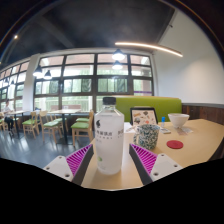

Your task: Pour water

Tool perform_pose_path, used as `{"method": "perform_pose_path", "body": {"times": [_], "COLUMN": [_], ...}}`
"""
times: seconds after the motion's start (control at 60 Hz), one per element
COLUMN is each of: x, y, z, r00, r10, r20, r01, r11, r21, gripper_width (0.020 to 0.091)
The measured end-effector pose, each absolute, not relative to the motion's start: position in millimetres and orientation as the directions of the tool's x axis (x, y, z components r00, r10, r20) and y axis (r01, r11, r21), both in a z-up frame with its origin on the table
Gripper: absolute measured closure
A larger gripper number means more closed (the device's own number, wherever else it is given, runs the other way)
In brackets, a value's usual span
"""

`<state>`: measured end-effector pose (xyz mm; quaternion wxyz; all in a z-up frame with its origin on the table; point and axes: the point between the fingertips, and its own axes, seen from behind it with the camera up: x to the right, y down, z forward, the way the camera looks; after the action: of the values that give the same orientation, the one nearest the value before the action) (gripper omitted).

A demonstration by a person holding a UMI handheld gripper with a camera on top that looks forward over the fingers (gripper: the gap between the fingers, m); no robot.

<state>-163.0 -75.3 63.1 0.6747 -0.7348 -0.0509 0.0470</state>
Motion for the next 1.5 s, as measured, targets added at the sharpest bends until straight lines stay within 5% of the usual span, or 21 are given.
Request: {"method": "perform_pose_path", "body": {"times": [0.133, 0.183, 0.433, 0.567, 0.8, 1.017, 1.117, 1.217, 1.5], "x": [-168.3, -173.9, -180.8, -179.6, -201.0, -188.4, -182.2, -173.0, -170.3], "y": [-44.8, -37.0, -31.6, -28.7, -12.6, 37.0, 35.5, 60.1, 24.2], "z": [70.7, 66.1, 69.1, 66.3, 129.0, 183.8, 201.3, 183.2, 182.0], "r00": [0.996, 0.995, 0.992, 0.985, 0.911, 0.342, -0.071, -0.365, -0.558], "r10": [0.084, 0.091, 0.120, 0.167, 0.251, 0.217, 0.153, 0.086, 0.005], "r20": [-0.029, -0.030, 0.041, 0.031, -0.328, -0.914, -0.986, -0.927, -0.830], "r01": [-0.025, -0.025, 0.043, 0.043, -0.303, -0.882, -0.952, -0.883, -0.799], "r11": [-0.055, -0.060, -0.019, -0.070, -0.133, -0.261, -0.306, -0.346, -0.272], "r21": [-0.998, -0.998, -0.999, -0.997, -0.944, -0.392, 0.021, 0.316, 0.536], "gripper_width": [0.0302, 0.0547, 0.0671, 0.0683, 0.0681, 0.0681, 0.0682, 0.0671, 0.0669]}}
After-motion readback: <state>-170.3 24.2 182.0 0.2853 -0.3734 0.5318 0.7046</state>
